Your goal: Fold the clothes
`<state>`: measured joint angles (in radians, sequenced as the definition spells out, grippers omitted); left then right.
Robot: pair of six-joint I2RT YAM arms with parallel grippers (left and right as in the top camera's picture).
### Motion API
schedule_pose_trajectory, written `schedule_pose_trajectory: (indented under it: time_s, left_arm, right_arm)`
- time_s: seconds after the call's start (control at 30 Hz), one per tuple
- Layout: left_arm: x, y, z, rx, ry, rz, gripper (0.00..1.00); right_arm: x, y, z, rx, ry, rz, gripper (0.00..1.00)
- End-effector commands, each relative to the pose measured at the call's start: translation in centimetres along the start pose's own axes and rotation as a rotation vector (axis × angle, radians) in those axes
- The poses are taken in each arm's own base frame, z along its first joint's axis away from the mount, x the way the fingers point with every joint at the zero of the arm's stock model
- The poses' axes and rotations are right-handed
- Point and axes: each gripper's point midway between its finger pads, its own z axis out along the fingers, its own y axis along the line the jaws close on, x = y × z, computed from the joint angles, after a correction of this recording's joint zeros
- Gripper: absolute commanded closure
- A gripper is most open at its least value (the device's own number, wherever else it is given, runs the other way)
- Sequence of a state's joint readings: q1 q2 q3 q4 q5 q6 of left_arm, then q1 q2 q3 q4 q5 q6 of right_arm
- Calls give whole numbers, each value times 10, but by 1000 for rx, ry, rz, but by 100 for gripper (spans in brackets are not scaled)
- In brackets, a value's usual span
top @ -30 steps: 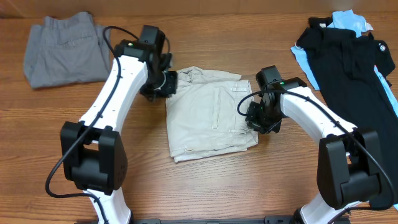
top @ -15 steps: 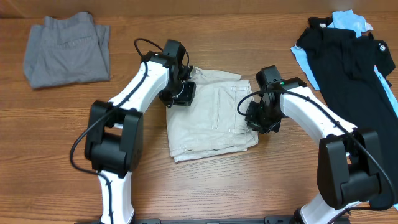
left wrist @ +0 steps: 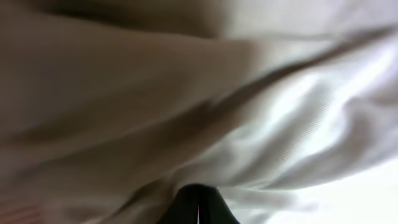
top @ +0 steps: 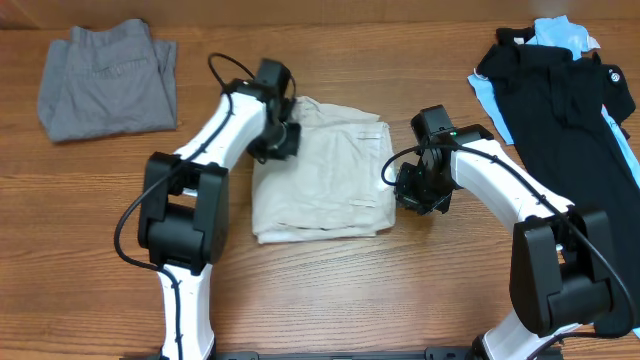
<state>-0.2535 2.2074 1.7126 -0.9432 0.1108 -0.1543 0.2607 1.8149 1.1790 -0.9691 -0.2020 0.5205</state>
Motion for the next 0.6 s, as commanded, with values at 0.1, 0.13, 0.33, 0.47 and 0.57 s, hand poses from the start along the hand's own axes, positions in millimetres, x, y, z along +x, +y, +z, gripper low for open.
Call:
schedule_pose_trajectory:
  time_s: [0.1, 0.13, 0.33, 0.47, 0.57]
  left_arm:
    - [-42, 33, -75, -109, -140, -59, 93]
    - [-41, 33, -85, -113, -141, -58, 92]
    - [-14, 32, -127, -117, -72, -10, 0]
    - [11, 39, -118, -72, 43, -17, 0]
    - [28, 29, -103, 108, 112, 29, 0]
  right_arm:
    - [-6, 6, -9, -16, -35, -5, 85]
    - [-6, 6, -9, -16, -36, -6, 85]
    - [-4, 8, -9, -14, -32, -14, 18]
    - [-5, 8, -9, -17, -37, -18, 0]
    - [-12, 6, -14, -23, -46, 3, 0]
